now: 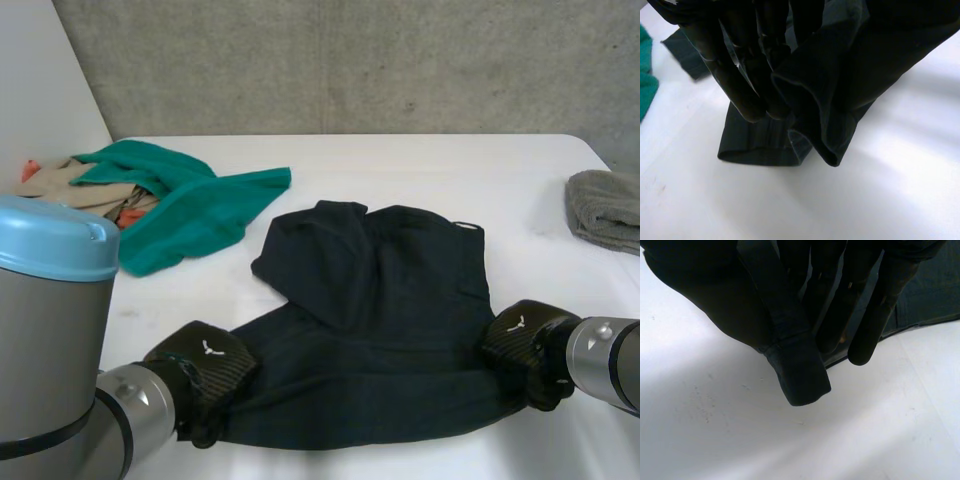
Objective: Fold the laundry.
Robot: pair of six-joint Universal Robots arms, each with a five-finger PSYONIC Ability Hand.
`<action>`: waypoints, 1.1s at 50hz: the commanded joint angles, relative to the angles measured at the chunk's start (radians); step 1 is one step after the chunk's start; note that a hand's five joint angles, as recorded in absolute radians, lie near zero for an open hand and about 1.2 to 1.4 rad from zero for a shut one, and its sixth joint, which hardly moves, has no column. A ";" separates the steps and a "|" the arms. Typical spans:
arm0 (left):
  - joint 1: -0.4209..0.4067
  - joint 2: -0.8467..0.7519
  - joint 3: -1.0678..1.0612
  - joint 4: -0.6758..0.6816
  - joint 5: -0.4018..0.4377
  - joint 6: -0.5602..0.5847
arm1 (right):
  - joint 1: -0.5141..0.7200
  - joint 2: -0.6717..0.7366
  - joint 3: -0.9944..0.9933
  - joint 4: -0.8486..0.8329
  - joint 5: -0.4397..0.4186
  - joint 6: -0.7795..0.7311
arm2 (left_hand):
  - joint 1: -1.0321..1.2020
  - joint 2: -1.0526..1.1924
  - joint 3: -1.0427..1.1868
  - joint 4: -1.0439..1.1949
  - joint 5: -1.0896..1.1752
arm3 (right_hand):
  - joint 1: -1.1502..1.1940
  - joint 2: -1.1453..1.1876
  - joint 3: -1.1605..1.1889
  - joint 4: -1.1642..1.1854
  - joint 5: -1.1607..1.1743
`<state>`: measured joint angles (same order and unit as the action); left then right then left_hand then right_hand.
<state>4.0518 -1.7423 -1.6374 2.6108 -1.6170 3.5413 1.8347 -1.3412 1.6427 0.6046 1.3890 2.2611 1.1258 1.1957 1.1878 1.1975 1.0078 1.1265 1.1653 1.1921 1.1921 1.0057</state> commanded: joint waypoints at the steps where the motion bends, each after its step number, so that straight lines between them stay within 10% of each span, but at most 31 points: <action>1: -0.014 -0.078 0.134 0.040 -0.017 0.011 | 0.006 0.033 -0.001 -0.109 0.004 0.051 | -0.728 -0.798 -0.790 -0.800 -0.785 | 0.270 0.231 0.204 0.204 0.216; 7: 0.029 -0.161 0.246 0.167 -0.006 0.051 | -0.002 0.043 0.017 -0.183 0.002 0.100 | -0.927 -0.997 -0.989 -0.999 -0.984 | 0.270 0.231 0.204 0.204 0.216; 15: 0.144 -0.366 0.425 0.390 0.172 0.050 | -0.009 0.063 0.034 -0.255 0.004 0.132 | -0.467 -0.537 -0.529 -0.539 -0.524 | 0.270 0.231 0.204 0.204 0.216; 26: 0.185 -0.628 0.686 0.285 0.272 0.126 | -0.011 0.074 0.049 -0.285 0.004 0.132 | -0.434 -0.504 -0.496 -0.505 -0.490 | 0.270 0.231 0.204 0.204 0.216; 43: 0.179 -0.763 0.789 0.253 0.203 0.246 | -0.015 0.074 0.055 -0.316 0.004 0.147 | -0.405 -0.475 -0.467 -0.476 -0.461 | 0.270 0.231 0.204 0.204 0.216; 48: 0.174 -0.792 0.815 0.317 0.164 0.255 | -0.015 0.074 0.057 -0.318 0.004 0.147 | 0.270 0.200 0.208 0.198 0.213 | 0.270 0.231 0.204 0.204 0.216; 55: 0.125 -0.764 0.809 0.256 -0.111 0.274 | -0.012 0.059 0.066 -0.319 0.004 0.147 | 0.271 0.201 0.209 0.199 0.214 | 0.270 0.231 0.204 0.204 0.216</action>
<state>4.2091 -2.5335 -0.8145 2.9190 -1.5193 3.8076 1.8198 -1.2727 1.7029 0.2862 1.3930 2.4085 1.1425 1.1909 1.1828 1.1926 0.9804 1.1265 1.1653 1.1921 1.1921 1.0058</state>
